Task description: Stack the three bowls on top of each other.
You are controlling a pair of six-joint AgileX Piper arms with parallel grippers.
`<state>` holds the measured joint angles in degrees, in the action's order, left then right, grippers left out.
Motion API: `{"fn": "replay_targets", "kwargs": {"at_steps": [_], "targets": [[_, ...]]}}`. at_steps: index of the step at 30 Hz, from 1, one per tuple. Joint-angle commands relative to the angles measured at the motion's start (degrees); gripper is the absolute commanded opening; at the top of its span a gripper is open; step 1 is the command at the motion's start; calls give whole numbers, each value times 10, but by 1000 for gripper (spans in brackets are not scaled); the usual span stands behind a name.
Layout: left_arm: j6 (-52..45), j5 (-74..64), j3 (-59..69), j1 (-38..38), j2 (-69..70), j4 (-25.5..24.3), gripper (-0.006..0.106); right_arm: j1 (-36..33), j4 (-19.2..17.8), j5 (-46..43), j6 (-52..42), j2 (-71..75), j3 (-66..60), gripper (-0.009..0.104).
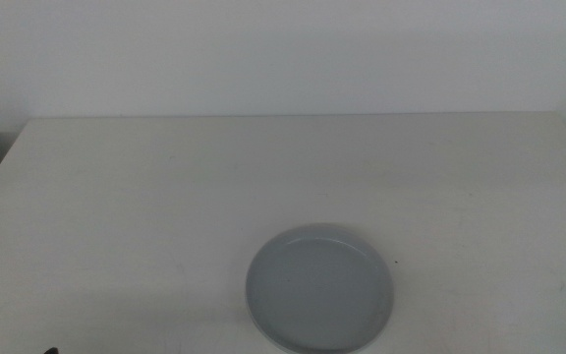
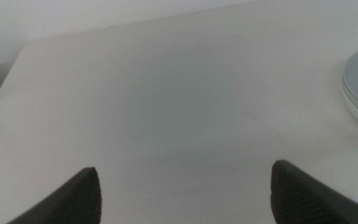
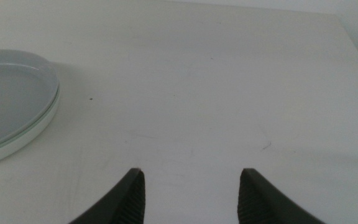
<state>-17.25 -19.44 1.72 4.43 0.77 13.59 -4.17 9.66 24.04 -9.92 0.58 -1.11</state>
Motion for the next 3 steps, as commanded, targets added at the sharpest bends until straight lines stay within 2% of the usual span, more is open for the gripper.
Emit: {"fn": "replay_targets", "kwargs": {"at_steps": [1, 3], "targets": [[6, 40, -2, 2, 8, 6, 105, 0, -2, -40, -3, 15, 16, 40], [6, 40, -2, 2, 8, 6, 105, 0, -2, -40, -3, 15, 16, 40]]}}
